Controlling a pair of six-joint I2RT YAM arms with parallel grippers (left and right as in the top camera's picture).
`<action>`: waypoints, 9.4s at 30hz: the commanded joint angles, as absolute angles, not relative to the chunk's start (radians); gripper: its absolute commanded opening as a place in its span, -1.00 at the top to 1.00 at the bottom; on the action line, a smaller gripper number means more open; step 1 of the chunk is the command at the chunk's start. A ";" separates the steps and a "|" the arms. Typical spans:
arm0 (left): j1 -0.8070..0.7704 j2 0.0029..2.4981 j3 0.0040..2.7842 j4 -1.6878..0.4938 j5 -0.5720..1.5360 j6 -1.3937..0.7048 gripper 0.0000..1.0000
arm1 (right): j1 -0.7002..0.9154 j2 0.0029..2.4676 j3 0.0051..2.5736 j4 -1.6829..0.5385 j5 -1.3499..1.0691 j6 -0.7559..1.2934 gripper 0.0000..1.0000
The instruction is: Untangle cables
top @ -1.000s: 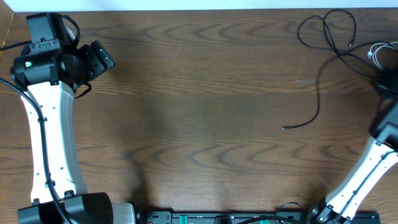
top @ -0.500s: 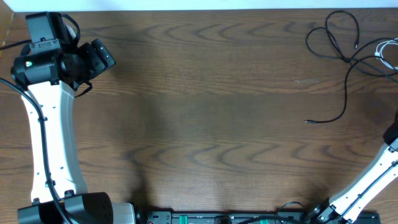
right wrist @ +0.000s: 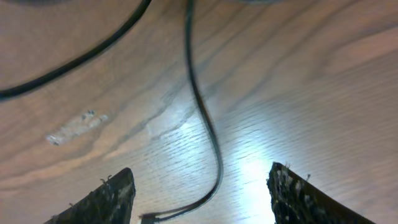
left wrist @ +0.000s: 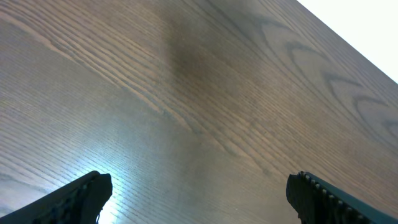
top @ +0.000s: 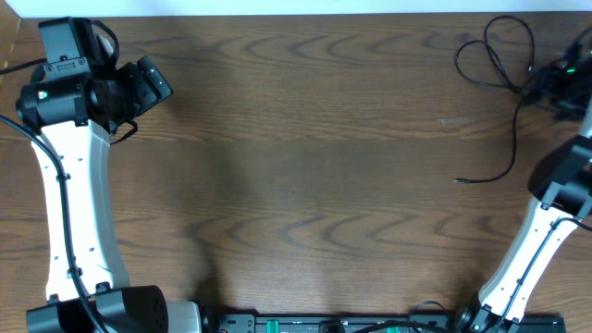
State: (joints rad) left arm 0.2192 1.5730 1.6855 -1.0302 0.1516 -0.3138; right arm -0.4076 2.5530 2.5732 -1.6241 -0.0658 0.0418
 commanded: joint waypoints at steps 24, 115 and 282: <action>0.222 1.581 1.687 -1.031 0.152 -0.304 -0.91 | -0.562 2.559 2.210 -1.192 0.336 0.180 -0.12; 0.222 1.581 1.687 -1.066 0.148 -0.304 -0.92 | -0.101 0.005 0.006 -0.061 -0.193 0.040 -0.99; -0.052 0.004 0.004 -0.067 -0.087 -0.218 -0.92 | -0.101 0.006 0.006 -0.060 -0.193 0.040 -0.99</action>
